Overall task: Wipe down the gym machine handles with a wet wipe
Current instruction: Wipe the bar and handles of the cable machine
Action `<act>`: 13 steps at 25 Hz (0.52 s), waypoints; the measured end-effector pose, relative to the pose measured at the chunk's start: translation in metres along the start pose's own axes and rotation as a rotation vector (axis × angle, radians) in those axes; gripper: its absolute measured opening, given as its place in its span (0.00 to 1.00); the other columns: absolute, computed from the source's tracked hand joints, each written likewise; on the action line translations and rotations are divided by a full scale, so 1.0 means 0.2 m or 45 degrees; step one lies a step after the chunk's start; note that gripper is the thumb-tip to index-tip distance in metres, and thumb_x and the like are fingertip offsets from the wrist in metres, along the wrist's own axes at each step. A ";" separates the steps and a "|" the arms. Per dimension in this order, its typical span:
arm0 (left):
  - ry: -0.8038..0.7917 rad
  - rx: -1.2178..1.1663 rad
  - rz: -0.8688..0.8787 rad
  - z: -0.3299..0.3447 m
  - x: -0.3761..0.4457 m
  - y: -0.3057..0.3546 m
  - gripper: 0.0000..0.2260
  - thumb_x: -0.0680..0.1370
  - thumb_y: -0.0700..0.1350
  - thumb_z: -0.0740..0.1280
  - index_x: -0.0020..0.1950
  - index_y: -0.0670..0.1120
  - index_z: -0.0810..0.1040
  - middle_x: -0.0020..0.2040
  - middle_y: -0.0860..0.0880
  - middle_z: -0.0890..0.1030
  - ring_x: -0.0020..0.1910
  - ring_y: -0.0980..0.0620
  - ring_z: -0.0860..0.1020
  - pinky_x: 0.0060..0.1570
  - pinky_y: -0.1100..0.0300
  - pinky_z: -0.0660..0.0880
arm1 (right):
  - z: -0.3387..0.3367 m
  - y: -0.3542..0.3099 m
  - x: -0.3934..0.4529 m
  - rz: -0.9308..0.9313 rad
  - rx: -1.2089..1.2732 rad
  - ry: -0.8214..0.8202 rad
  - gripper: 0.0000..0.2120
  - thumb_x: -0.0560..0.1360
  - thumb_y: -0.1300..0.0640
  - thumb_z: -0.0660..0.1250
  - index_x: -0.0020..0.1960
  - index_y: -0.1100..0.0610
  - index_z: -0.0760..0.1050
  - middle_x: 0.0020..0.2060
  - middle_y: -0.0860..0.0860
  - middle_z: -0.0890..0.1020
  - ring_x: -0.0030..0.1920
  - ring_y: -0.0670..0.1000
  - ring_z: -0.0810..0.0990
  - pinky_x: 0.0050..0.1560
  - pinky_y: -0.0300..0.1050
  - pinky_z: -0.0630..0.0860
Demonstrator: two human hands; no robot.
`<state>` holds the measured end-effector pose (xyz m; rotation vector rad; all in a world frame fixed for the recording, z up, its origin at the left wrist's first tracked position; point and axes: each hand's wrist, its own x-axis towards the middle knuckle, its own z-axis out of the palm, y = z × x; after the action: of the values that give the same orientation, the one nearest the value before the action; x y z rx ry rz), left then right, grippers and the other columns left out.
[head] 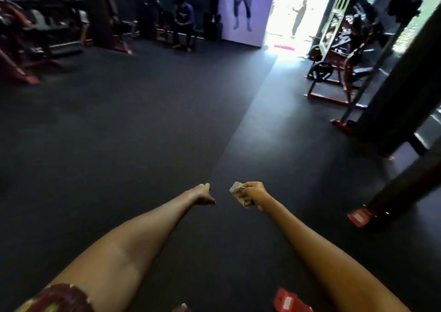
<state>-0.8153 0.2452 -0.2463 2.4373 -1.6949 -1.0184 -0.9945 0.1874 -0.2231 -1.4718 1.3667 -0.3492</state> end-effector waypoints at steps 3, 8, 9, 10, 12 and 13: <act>0.054 -0.075 -0.203 -0.14 0.05 -0.34 0.28 0.75 0.52 0.68 0.69 0.41 0.64 0.68 0.42 0.70 0.65 0.43 0.70 0.63 0.52 0.69 | 0.31 -0.21 0.19 -0.107 -0.149 -0.171 0.11 0.71 0.68 0.66 0.32 0.57 0.75 0.20 0.48 0.74 0.20 0.45 0.70 0.22 0.35 0.68; 0.129 -0.247 -0.427 -0.37 0.11 -0.83 0.26 0.76 0.50 0.67 0.69 0.40 0.65 0.68 0.42 0.71 0.66 0.43 0.70 0.61 0.56 0.69 | 0.70 -0.55 0.47 -0.340 -0.457 -0.347 0.04 0.69 0.64 0.68 0.37 0.61 0.80 0.26 0.50 0.76 0.25 0.45 0.74 0.24 0.34 0.72; 0.141 -0.277 -0.458 -0.41 0.11 -0.92 0.25 0.76 0.50 0.67 0.69 0.40 0.66 0.68 0.42 0.71 0.66 0.44 0.70 0.60 0.57 0.68 | 0.77 -0.63 0.52 -0.386 -0.509 -0.380 0.06 0.69 0.65 0.67 0.34 0.59 0.78 0.27 0.49 0.75 0.26 0.45 0.74 0.24 0.32 0.71; 0.154 -0.303 -0.487 -0.44 0.11 -1.00 0.24 0.76 0.49 0.67 0.68 0.40 0.67 0.67 0.42 0.71 0.65 0.44 0.71 0.59 0.58 0.68 | 0.85 -0.70 0.56 -0.431 -0.552 -0.410 0.09 0.69 0.65 0.67 0.31 0.56 0.76 0.26 0.48 0.75 0.27 0.44 0.74 0.24 0.32 0.70; 0.172 -0.341 -0.543 -0.49 0.08 -1.16 0.22 0.77 0.49 0.67 0.67 0.40 0.68 0.67 0.42 0.72 0.65 0.44 0.71 0.58 0.58 0.69 | 1.01 -0.81 0.63 -0.490 -0.611 -0.453 0.13 0.69 0.65 0.66 0.28 0.54 0.74 0.25 0.48 0.75 0.26 0.43 0.73 0.24 0.31 0.69; 0.180 -0.356 -0.568 -0.51 0.07 -1.23 0.22 0.77 0.49 0.67 0.67 0.40 0.69 0.66 0.42 0.72 0.64 0.45 0.71 0.58 0.58 0.69 | 1.09 -0.85 0.66 -0.506 -0.623 -0.473 0.13 0.70 0.64 0.66 0.28 0.54 0.75 0.25 0.48 0.75 0.26 0.43 0.73 0.23 0.31 0.69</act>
<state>-0.5554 0.3002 -0.2588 2.6679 -0.9118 -1.0000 -0.6911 0.1433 -0.2294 -2.1004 0.8871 0.0264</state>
